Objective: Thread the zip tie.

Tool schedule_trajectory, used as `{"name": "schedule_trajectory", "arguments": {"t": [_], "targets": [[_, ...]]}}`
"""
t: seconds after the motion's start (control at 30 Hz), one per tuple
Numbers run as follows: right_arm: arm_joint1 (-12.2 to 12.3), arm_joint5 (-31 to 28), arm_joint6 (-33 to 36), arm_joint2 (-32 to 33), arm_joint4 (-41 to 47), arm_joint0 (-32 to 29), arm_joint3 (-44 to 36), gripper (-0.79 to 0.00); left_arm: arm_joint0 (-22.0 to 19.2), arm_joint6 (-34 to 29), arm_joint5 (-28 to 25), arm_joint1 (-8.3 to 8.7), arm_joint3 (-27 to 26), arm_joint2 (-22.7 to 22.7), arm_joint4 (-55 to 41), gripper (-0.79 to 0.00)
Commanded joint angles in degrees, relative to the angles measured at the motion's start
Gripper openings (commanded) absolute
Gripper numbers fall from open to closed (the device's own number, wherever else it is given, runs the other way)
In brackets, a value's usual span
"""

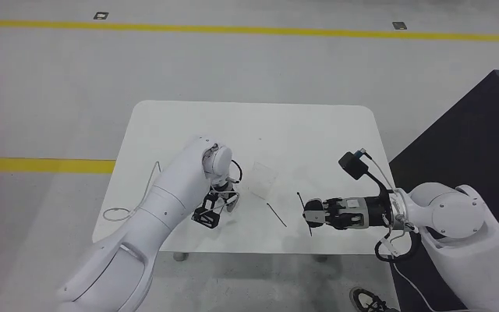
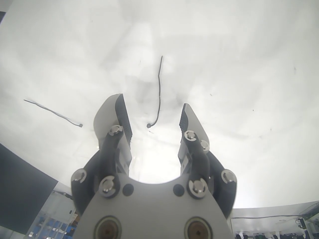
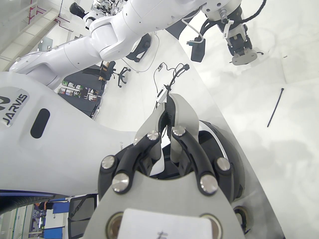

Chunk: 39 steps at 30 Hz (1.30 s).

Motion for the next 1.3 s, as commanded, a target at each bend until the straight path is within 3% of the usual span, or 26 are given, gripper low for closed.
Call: {"name": "schedule_trajectory", "arguments": {"t": [0.0, 0.47, 0.73, 1.07, 1.27], "targets": [[0.00, 0.00, 0.00, 0.00, 0.00, 0.00, 0.00, -0.785, -0.11, -0.27, 0.58, -0.35, 0.81, -0.08, 0.09, -0.394], [0.00, 0.00, 0.00, 0.00, 0.00, 0.00, 0.00, -0.785, -0.17, -1.70, 0.41, -2.64, 3.42, -0.50, 2.21, -0.434], [0.00, 0.00, 0.00, 0.00, 0.00, 0.00, 0.00, -0.785, 2.65, -2.00, -3.94, -2.49, -4.39, -0.51, 9.04, -0.446], [0.00, 0.00, 0.00, 0.00, 0.00, 0.00, 0.00, -0.785, 7.90, 1.42, -9.08, -0.51, -15.84, -4.71, 16.53, -0.434], [0.00, 0.00, 0.00, 0.00, 0.00, 0.00, 0.00, -0.785, 9.90, 2.26, -7.62, 0.65, -17.49, -8.31, 17.69, -0.440]]}}
